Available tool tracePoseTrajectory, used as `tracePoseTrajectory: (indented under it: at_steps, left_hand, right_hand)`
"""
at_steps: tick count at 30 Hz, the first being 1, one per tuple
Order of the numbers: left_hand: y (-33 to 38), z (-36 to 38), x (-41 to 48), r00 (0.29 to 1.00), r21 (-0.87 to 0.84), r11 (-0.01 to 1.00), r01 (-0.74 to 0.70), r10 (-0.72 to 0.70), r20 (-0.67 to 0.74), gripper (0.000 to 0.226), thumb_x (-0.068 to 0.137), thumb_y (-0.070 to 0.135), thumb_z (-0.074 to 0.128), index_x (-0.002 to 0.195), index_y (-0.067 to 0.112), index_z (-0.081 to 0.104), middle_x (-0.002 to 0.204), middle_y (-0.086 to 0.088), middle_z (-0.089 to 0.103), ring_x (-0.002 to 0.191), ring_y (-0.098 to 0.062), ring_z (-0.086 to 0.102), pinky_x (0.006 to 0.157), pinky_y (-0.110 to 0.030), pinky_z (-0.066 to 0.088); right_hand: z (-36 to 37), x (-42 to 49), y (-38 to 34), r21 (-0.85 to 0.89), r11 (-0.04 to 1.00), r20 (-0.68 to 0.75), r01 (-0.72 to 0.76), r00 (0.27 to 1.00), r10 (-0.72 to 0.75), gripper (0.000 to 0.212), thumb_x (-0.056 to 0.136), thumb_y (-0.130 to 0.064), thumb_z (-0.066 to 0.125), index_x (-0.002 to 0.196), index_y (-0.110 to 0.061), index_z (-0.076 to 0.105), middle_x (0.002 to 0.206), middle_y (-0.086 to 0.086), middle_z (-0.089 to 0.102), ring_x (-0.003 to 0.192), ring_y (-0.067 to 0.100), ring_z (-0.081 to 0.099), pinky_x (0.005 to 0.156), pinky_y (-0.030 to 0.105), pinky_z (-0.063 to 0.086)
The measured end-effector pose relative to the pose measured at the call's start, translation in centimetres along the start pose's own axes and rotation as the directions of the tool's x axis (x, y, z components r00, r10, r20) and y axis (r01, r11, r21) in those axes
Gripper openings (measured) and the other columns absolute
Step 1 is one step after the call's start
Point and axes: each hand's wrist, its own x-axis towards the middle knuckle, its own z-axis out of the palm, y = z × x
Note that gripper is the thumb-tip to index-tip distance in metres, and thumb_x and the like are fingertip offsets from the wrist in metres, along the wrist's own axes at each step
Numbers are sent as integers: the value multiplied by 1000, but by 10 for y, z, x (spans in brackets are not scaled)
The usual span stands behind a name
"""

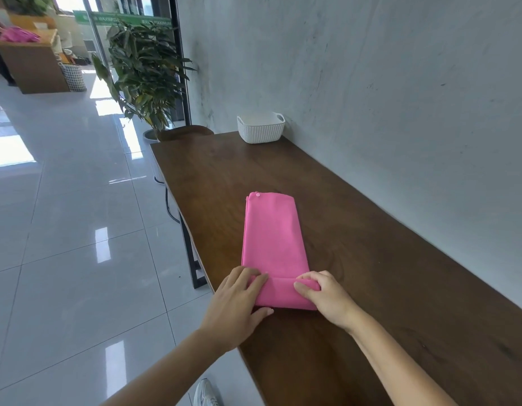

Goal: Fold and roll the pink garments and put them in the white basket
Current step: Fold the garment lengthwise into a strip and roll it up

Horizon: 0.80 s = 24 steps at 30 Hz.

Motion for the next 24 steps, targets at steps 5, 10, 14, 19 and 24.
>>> tracePoseTrajectory:
  at_steps: [5,10,14,19,24]
  left_hand:
    - [-7,0,11,1000,-43,999,-1,0,-27,54,97,59,50,142,29,54,133,10,58,122,-16,54,105,-37,50]
    - [-8,-13,25,995,-70,997,29,-23,94,51,99,58,48,145,36,48,134,13,54,119,-12,46,104,-32,44]
    - [-12,-16,29,975,-139,985,104,-73,209,51,98,61,47,143,37,50,128,13,57,113,-10,46,100,-32,46]
    - [-11,-22,32,933,-260,944,205,-109,343,48,99,59,48,137,32,56,127,11,57,118,-13,48,104,-34,47]
    - [-10,-21,36,885,-392,852,347,-159,437,48,95,63,51,126,29,62,116,9,63,106,-12,62,94,-33,58]
  right_hand:
    - [-3,4,-10,-22,998,32,-54,998,54,33,100,-53,51,118,-27,61,129,-3,46,108,9,51,68,13,38]
    - [12,-5,-6,-395,917,-283,66,940,-189,34,97,-56,50,118,-33,63,123,-12,50,109,4,40,69,9,33]
    - [15,-14,5,-453,880,-305,141,903,-302,56,95,-64,31,128,-32,63,127,-13,55,111,1,44,78,11,39]
    - [18,-25,14,-393,905,-299,160,909,-290,59,98,-68,29,133,-33,61,132,-17,54,117,1,47,81,8,40]
    - [17,-21,12,-271,956,-317,116,927,-202,44,98,-59,42,127,-34,63,125,-18,54,109,1,51,68,4,40]
